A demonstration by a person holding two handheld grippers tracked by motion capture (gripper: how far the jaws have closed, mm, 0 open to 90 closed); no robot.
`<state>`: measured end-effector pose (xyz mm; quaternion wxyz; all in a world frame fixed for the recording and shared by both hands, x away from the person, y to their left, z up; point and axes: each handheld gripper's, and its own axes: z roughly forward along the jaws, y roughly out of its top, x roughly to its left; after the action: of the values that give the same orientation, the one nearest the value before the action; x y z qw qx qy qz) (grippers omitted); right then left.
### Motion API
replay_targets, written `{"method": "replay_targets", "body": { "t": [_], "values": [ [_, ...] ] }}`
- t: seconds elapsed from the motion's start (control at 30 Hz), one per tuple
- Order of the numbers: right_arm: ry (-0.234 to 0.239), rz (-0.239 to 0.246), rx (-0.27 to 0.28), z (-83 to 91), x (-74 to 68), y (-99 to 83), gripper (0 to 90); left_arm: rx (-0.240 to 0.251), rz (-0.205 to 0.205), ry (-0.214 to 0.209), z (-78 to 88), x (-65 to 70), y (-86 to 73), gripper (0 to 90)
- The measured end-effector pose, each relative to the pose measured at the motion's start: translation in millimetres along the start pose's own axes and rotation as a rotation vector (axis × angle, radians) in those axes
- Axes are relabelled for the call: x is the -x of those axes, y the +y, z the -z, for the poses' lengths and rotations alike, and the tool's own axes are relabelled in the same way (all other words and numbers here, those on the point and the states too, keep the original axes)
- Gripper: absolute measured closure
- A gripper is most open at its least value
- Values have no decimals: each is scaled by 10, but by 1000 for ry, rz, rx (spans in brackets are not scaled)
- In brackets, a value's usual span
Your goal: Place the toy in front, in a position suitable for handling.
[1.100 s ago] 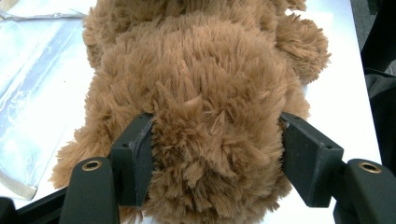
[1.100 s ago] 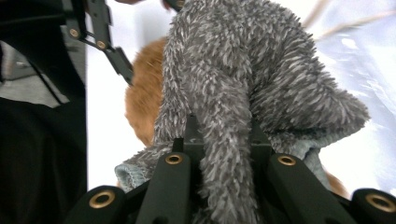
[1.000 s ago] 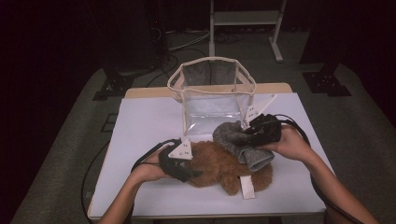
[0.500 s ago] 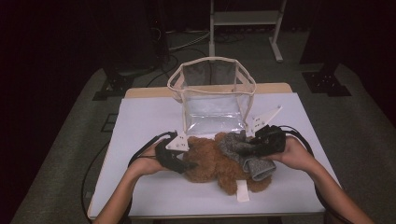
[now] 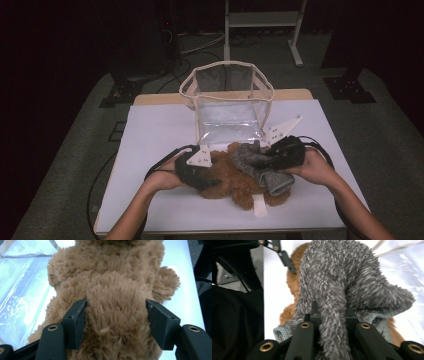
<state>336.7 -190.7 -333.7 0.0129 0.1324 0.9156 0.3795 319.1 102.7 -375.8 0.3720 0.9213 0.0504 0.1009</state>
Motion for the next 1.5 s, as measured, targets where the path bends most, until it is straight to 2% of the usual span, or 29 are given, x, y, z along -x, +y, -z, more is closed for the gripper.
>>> {"method": "replay_targets", "body": {
  "t": [0.1, 0.2, 0.3, 0.43, 0.53, 0.6, 0.63, 0.67, 0.73, 0.77, 0.9, 1.07, 1.13, 1.27, 1.37, 1.5],
  "values": [
    [-30, -23, 4, 159, 77, -68, 758, 8, 3, -2, 13, 6, -32, 365],
    [-54, -43, 9, 245, 142, -123, 758, 16, 7, 1, 21, 17, -47, 366],
    [-53, -61, 15, 275, 168, -158, 758, 3, -6, -1, 42, 25, -45, 367],
    [-36, -50, 6, 185, 128, -177, 758, -4, -7, -1, 66, 14, 2, 353],
    [11, -40, 19, -20, 0, -221, 759, 30, -10, -7, 74, -12, 107, 351],
    [21, -37, 24, -46, -22, -224, 759, 20, -17, -18, 36, -3, 139, 370],
    [46, -23, 24, -133, -99, -209, 758, 5, -24, -23, 4, 7, 146, 379],
    [46, -14, 20, -155, -122, -198, 758, -28, -40, -26, -74, 39, 135, 382],
    [20, 11, 15, -143, -143, -177, 758, -21, -34, -19, -92, 59, 110, 382],
    [21, 5, 20, -112, -127, -180, 758, -14, -28, -18, -88, 62, 100, 389],
    [27, -29, 38, 11, -38, -255, 758, -13, -39, -10, -84, 88, 81, 409],
    [-16, -88, 46, 157, 51, -447, 756, -28, -46, -2, -91, 88, 104, 411],
    [-21, -94, 52, 176, 63, -455, 755, -36, -51, 1, -103, 92, 127, 412],
    [-33, -55, 54, 133, 54, -319, 755, -54, -57, 2, -105, 96, 150, 415],
    [-16, -37, 57, 67, 36, -246, 755, -65, -54, 4, -77, 86, 151, 415],
    [1, -41, 62, -46, -10, -266, 756, -85, -52, 4, 3, 53, 149, 415]
  ]
}}
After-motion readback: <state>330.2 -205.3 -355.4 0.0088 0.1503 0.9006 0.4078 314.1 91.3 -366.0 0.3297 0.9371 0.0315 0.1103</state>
